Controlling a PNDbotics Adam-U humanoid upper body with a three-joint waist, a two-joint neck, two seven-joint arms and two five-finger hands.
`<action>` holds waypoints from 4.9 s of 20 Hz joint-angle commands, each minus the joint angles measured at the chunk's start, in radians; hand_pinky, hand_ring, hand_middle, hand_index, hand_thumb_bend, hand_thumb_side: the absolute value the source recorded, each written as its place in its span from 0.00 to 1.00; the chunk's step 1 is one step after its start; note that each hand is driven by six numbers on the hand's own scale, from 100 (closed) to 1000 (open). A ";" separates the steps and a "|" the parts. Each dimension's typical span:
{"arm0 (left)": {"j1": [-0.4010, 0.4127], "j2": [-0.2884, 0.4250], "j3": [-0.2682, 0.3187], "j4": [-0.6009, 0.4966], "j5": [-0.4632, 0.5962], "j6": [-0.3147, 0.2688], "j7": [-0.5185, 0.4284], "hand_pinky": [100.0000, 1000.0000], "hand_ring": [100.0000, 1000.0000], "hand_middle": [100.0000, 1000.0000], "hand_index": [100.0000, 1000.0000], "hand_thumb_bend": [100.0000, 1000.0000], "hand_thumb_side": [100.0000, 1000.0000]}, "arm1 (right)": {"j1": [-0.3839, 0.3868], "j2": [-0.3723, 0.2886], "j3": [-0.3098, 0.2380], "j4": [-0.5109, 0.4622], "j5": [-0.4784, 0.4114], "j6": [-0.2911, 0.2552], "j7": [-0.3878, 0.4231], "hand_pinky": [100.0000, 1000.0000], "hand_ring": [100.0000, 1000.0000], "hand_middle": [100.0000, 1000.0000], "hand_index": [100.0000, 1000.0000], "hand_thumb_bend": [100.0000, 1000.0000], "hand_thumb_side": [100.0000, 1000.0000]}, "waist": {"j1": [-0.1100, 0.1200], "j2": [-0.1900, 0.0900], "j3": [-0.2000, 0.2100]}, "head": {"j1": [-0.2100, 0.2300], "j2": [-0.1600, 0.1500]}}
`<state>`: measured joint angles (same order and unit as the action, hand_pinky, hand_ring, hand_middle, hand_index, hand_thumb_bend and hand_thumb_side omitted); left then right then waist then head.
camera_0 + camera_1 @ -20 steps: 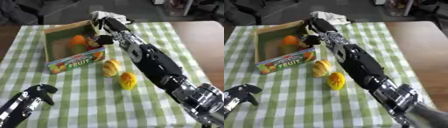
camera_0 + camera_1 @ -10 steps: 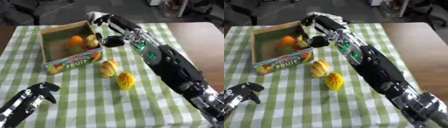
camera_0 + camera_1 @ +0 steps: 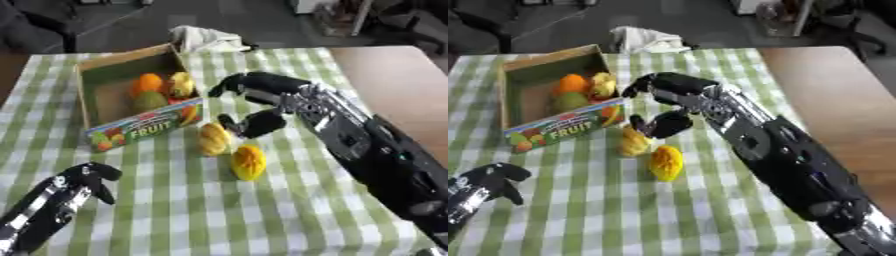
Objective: Pick up objects on the table and place them in the box.
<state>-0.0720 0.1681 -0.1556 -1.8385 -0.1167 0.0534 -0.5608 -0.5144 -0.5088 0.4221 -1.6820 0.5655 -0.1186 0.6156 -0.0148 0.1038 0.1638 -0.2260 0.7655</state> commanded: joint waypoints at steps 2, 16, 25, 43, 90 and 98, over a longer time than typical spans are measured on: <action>-0.007 0.018 0.009 -0.016 -0.004 0.000 0.005 0.56 0.47 0.67 0.67 0.00 0.75 | 0.024 -0.052 -0.004 -0.085 -0.015 -0.089 0.126 0.82 0.97 0.85 0.94 0.11 0.48 | 0.000 -0.010 -0.003 | 0.006 0.005; -0.008 0.017 0.007 -0.015 -0.004 -0.001 0.003 0.56 0.47 0.67 0.67 0.00 0.75 | 0.032 -0.015 0.010 0.065 0.340 -0.170 0.051 0.84 0.92 0.87 0.97 0.26 0.34 | 0.005 -0.009 0.001 | 0.002 0.005; -0.009 0.017 0.007 -0.014 -0.004 -0.002 0.003 0.56 0.47 0.67 0.67 0.00 0.75 | 0.034 -0.005 0.003 0.129 0.477 -0.206 -0.008 0.82 0.86 0.69 0.80 0.25 0.18 | 0.006 -0.010 0.001 | 0.003 0.005; -0.007 0.009 -0.005 -0.009 -0.001 -0.002 -0.008 0.56 0.47 0.67 0.67 0.00 0.75 | -0.300 0.055 -0.080 0.320 0.154 -0.024 -0.162 0.72 0.77 0.36 0.47 0.00 0.00 | 0.019 -0.013 0.049 | -0.015 0.005; -0.010 0.016 -0.002 -0.010 -0.002 -0.006 -0.010 0.56 0.46 0.67 0.67 0.00 0.75 | -0.172 0.044 0.018 0.220 0.230 -0.075 0.132 0.79 0.88 0.86 0.95 0.14 0.31 | 0.011 -0.013 0.045 | -0.011 0.005; -0.010 0.014 -0.003 -0.010 -0.001 -0.006 -0.009 0.56 0.46 0.67 0.67 0.00 0.75 | -0.186 0.106 0.015 0.383 0.394 -0.086 -0.026 0.81 0.89 0.90 0.97 0.20 0.30 | 0.017 -0.011 0.048 | -0.017 0.005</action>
<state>-0.0768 0.1683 -0.1627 -1.8360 -0.1188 0.0487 -0.5738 -0.6781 -0.3990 0.4445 -1.3100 0.9315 -0.2030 0.6111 -0.0009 0.1036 0.2107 -0.2400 0.7655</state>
